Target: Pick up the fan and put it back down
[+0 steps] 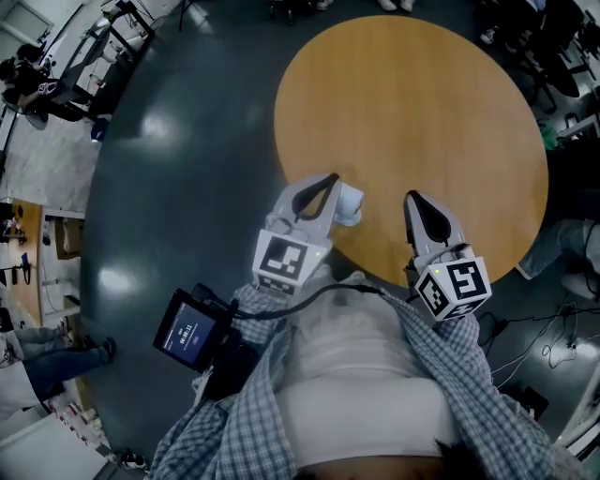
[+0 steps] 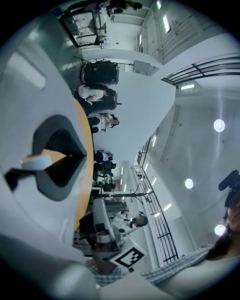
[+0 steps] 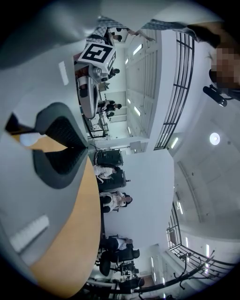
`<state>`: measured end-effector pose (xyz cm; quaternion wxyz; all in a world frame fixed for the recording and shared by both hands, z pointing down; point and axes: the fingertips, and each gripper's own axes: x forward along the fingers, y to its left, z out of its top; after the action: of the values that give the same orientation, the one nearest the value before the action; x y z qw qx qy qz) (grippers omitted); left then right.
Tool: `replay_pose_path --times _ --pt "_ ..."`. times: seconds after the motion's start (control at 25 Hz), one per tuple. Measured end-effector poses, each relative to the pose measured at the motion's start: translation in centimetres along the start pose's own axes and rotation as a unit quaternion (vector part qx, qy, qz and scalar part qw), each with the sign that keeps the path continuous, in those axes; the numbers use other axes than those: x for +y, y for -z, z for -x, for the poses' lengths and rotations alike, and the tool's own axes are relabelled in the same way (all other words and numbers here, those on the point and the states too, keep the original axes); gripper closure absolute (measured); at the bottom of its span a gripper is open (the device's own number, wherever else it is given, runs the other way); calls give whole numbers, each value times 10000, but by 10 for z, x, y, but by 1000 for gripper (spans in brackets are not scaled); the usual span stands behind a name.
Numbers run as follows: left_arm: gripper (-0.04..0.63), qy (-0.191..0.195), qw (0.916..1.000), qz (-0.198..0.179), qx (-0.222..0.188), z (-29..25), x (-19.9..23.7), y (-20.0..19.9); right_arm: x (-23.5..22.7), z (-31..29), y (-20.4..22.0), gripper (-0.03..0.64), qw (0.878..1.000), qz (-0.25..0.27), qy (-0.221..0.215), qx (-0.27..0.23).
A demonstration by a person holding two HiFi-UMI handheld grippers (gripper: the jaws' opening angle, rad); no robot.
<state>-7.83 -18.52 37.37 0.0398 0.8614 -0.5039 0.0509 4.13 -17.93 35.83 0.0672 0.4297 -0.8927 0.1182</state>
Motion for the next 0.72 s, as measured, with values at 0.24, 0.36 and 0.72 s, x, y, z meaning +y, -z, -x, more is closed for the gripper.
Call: replay_pose_path --times 0.24,0.36,0.72 --pt "595 45 10000 59 -5 -4 -2 -1 -1 -9 -2 615 9999 93 -95 14" --pt "595 -12 9999 103 16 -6 1 0 3 -16 -6 615 9997 134 -202 -13" --pt "595 -88 9999 84 -51 -7 7 -1 14 -26 -7 614 9988 261 -409 -38"
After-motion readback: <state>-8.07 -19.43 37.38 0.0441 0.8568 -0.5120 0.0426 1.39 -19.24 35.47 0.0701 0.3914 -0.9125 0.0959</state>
